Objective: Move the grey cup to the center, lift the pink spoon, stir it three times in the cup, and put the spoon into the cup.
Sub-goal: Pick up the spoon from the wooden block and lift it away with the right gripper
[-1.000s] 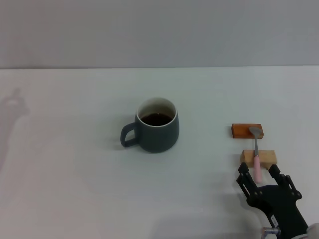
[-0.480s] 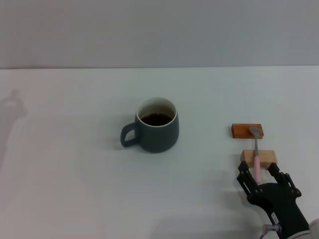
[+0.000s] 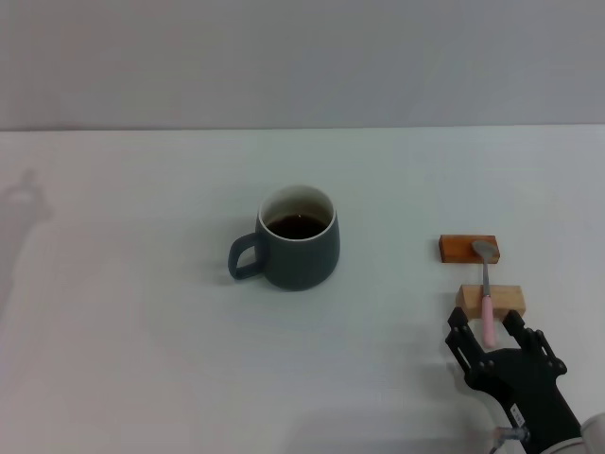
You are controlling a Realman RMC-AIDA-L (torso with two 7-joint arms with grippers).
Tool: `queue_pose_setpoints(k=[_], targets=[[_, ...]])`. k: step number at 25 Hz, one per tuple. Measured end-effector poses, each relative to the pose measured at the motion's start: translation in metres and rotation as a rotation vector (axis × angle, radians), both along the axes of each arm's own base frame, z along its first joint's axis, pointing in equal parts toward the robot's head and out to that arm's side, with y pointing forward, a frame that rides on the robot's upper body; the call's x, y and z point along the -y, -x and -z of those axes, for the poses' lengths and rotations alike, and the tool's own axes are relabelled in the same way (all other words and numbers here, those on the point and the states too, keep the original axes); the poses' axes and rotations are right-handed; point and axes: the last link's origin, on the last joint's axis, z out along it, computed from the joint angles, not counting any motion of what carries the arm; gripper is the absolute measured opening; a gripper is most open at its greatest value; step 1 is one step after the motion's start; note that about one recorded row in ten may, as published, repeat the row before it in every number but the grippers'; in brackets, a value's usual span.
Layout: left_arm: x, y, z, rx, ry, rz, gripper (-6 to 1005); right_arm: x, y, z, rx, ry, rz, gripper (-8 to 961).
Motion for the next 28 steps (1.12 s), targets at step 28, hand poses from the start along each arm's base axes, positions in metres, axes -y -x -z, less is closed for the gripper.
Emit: queue_pose_setpoints(k=[28], targets=[[0.0043, 0.0006, -0.0001, 0.005, -0.011, 0.005, -2, 0.0035, -0.0055, -0.0035, 0.001, -0.013, 0.015, 522]])
